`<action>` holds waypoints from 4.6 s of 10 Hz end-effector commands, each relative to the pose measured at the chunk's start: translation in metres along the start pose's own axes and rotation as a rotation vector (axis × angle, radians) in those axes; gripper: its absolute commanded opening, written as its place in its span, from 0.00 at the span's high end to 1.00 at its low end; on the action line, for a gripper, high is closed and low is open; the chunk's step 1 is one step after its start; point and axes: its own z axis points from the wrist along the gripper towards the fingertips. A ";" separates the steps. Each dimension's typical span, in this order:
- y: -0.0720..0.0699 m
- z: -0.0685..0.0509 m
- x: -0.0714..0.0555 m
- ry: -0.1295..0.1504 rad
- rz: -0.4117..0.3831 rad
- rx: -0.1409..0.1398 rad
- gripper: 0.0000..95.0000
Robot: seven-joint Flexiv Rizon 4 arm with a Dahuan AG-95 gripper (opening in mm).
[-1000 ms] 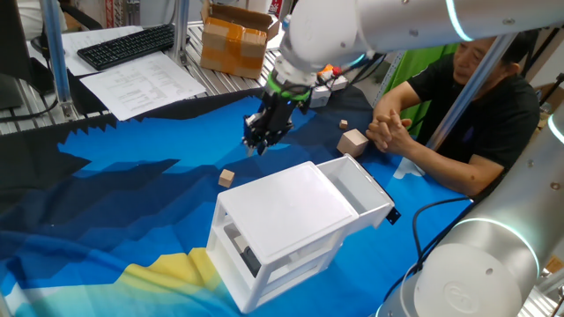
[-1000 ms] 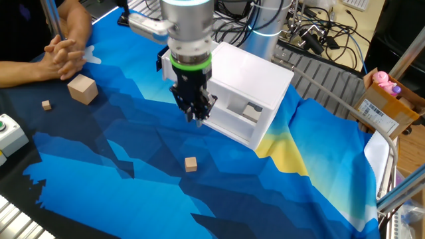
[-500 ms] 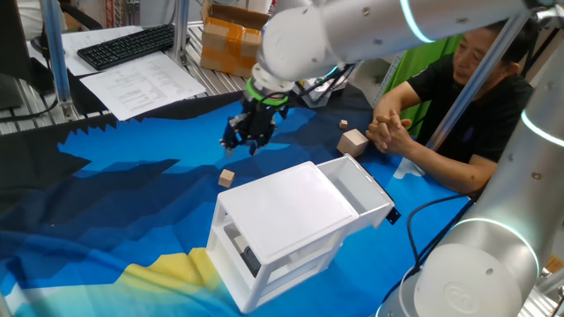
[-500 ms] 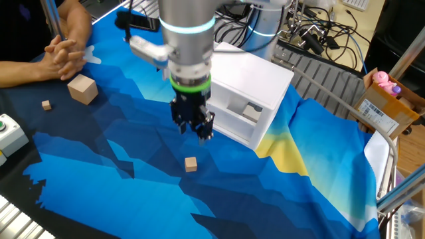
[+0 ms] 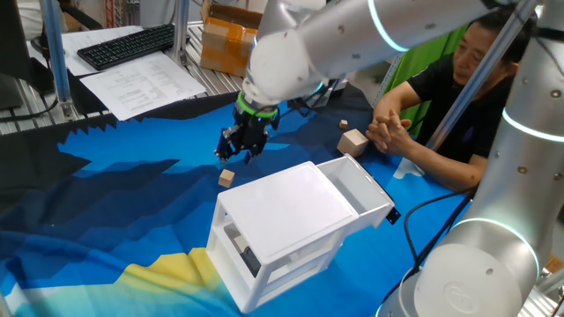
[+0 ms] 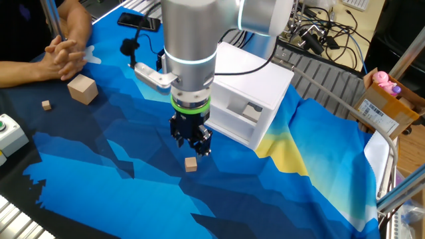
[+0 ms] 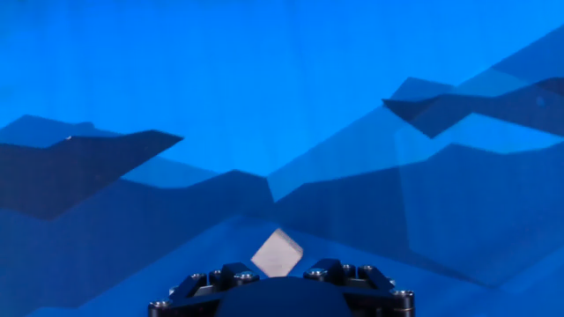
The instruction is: Put things in the drawer
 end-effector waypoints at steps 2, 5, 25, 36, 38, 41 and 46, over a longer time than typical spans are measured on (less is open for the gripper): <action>-0.001 0.016 -0.002 -0.013 0.000 -0.005 0.40; 0.007 0.022 -0.008 -0.013 0.003 0.000 0.40; 0.019 0.018 -0.003 0.064 -0.060 0.081 0.40; 0.009 0.049 0.001 0.035 -0.087 0.081 1.00; 0.010 0.045 0.000 0.045 -0.090 0.080 1.00; 0.008 0.023 0.001 0.055 -0.088 0.071 1.00; -0.024 -0.071 0.024 0.122 -0.111 0.028 1.00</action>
